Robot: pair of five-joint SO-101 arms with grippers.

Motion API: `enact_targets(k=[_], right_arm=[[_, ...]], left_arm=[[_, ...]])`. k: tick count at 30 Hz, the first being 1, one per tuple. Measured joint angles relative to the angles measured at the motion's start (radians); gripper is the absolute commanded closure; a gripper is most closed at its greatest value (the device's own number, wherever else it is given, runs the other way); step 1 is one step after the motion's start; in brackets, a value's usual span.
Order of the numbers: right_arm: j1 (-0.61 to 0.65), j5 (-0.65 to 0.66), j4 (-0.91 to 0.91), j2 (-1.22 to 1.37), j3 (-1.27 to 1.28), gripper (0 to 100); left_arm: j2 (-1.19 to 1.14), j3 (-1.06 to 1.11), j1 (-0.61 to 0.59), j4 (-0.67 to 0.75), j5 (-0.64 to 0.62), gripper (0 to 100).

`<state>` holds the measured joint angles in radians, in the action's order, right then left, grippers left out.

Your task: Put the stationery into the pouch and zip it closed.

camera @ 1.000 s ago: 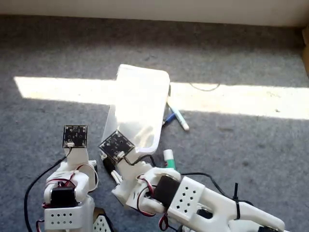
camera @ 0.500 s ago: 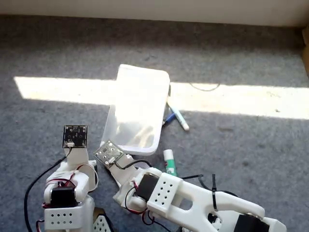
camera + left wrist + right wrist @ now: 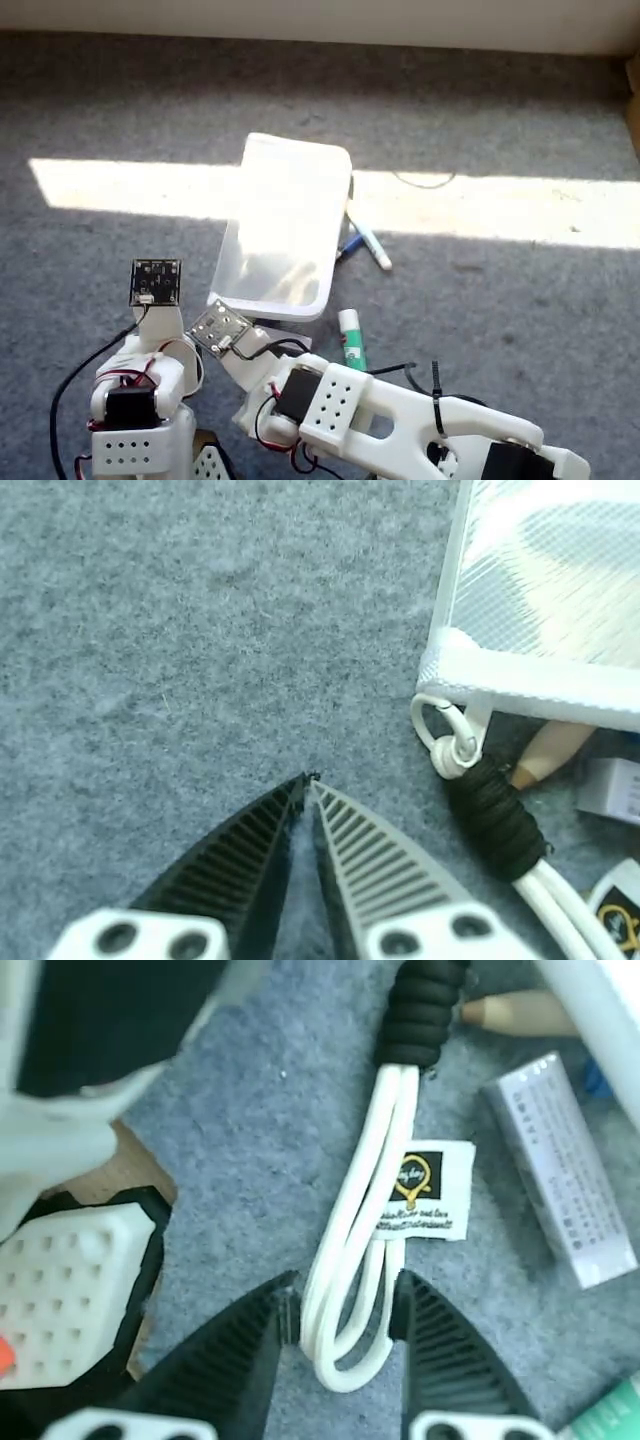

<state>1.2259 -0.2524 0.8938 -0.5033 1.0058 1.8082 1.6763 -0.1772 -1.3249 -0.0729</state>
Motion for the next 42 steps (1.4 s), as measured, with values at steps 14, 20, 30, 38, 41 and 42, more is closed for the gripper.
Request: enact_targets(k=[14, 20, 30, 38, 41, 42], right_arm=[[-0.005, 0.095, 0.025, 0.002, 0.035, 99.3], [-0.133, 0.123, 0.089, 0.000, 0.035, 99.3], [-0.288, 0.127, 0.199, -0.350, 0.035, 99.4], [-0.423, 0.204, 0.287, -0.608, 0.035, 99.4], [-0.491, 0.207, 0.288, -0.628, 0.035, 99.4], [-0.520, 0.207, 0.288, -0.631, 0.035, 99.4]], left_arm=[[0.000, 0.000, 0.000, 0.000, 0.000, 99], [0.000, 0.000, 0.000, 0.000, 0.000, 99], [0.000, 0.000, 0.000, 0.000, 0.000, 99], [0.000, 0.000, 0.000, 0.000, 0.000, 99], [0.000, 0.000, 0.000, 0.000, 0.000, 99], [0.000, 0.000, 0.000, 0.000, 0.000, 99]])
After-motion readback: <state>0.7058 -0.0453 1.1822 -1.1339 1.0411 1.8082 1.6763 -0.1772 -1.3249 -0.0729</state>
